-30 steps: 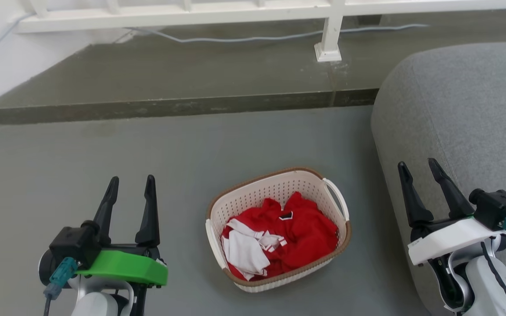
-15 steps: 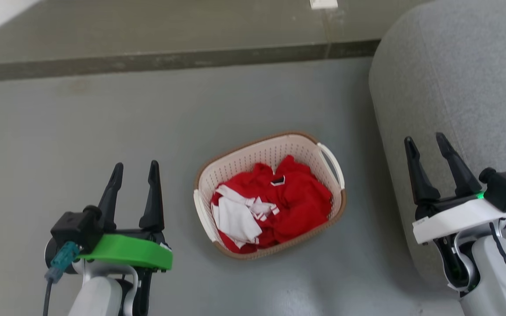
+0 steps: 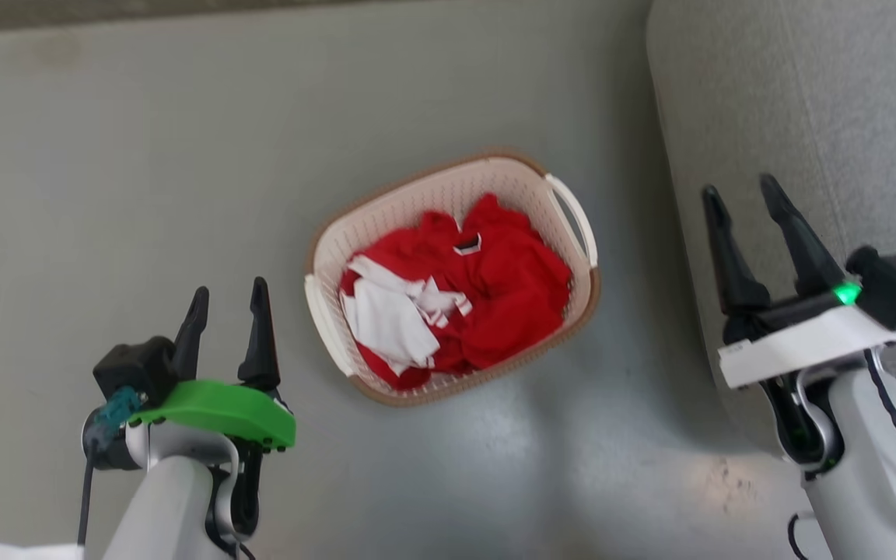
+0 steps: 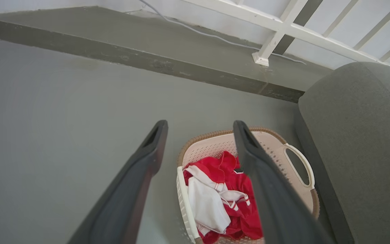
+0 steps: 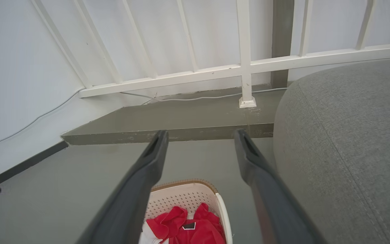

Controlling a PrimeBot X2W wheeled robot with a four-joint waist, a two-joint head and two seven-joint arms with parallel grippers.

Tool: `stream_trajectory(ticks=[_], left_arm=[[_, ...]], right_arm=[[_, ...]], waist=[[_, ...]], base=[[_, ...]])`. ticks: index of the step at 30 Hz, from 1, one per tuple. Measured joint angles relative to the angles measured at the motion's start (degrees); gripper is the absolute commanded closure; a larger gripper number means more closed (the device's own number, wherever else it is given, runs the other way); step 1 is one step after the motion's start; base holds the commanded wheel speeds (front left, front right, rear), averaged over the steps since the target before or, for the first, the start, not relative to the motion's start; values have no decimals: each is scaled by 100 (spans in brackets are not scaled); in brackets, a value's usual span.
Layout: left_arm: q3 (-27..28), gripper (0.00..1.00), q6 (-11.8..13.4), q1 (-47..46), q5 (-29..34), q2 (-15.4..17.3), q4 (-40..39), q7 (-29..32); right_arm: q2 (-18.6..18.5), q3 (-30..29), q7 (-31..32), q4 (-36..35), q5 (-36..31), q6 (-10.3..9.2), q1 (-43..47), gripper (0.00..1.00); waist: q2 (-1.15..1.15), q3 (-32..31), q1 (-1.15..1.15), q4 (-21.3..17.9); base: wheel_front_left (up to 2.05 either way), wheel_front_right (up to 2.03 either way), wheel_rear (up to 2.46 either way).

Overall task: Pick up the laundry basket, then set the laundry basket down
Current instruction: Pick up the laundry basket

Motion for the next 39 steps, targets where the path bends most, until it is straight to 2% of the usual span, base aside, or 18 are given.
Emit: stream_trajectory(ticks=[12, 23, 30, 39], left_arm=[[-165, 0, 0, -1068, -577, -13, 1243, 3], [-46, 0, 56, -1899, -651, -25, 2363, 193], [-41, 0, 110, -2282, -673, -31, 3041, 557], [36, 0, 156, -2813, -879, -37, 3571, 737]], right_arm=[[-98, 269, -1, -231, 304, 0, -559, 0], [-114, 319, -9, -278, 463, 0, -1006, 0], [-110, 338, -9, -277, 586, 0, -1184, 0], [-79, 398, -10, -263, 612, 0, -1352, 0]], waist=[[0, 928, 0, -280], [0, 1682, 1, -601], [0, 2059, 1, -805], [0, 2408, 1, -991]], base=[[0, 0, 0], [0, 0, 0], [0, 0, 0], [0, 0, 0]])
